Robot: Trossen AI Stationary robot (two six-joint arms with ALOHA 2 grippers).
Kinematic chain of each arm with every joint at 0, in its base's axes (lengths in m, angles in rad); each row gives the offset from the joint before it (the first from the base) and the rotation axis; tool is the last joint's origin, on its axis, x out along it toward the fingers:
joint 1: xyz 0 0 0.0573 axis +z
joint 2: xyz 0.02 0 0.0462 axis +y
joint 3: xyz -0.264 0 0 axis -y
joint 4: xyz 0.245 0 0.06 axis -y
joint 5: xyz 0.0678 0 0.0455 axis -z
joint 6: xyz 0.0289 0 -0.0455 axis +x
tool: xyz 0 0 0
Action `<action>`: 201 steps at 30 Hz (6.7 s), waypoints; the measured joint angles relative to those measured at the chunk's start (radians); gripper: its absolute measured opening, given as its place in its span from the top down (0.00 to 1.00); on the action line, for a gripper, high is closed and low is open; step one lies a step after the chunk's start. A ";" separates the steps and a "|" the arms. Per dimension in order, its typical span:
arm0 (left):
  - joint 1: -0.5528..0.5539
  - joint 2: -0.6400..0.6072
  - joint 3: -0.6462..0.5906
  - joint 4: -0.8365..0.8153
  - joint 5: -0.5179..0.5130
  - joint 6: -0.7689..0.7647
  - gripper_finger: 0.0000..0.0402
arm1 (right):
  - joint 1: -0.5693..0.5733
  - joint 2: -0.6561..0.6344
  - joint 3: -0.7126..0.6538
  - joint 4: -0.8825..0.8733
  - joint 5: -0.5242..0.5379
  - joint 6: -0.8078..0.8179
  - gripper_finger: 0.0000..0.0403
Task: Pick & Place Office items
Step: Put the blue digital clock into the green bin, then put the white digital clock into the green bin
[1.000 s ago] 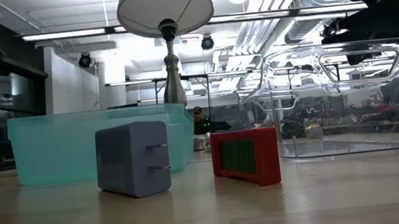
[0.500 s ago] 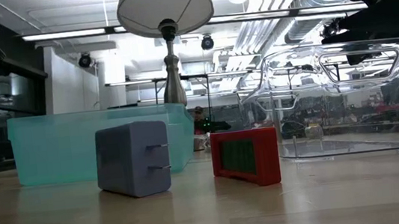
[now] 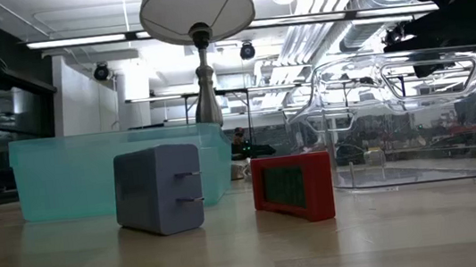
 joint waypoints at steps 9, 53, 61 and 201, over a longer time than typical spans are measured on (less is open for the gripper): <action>0.000 0.000 0.000 0.000 -0.011 0.007 0.62 | 0.000 0.000 0.000 0.000 0.000 0.000 0.42; 0.405 -0.419 0.000 -0.367 -0.060 0.877 0.62 | 0.000 0.000 0.000 0.000 0.000 0.000 0.42; 0.638 -0.413 0.000 -0.296 -0.060 1.287 0.62 | 0.000 0.000 0.000 0.000 0.000 0.000 0.42; 0.176 -0.296 0.041 0.060 -0.524 1.138 0.54 | 0.000 0.000 0.000 0.000 0.000 0.000 0.42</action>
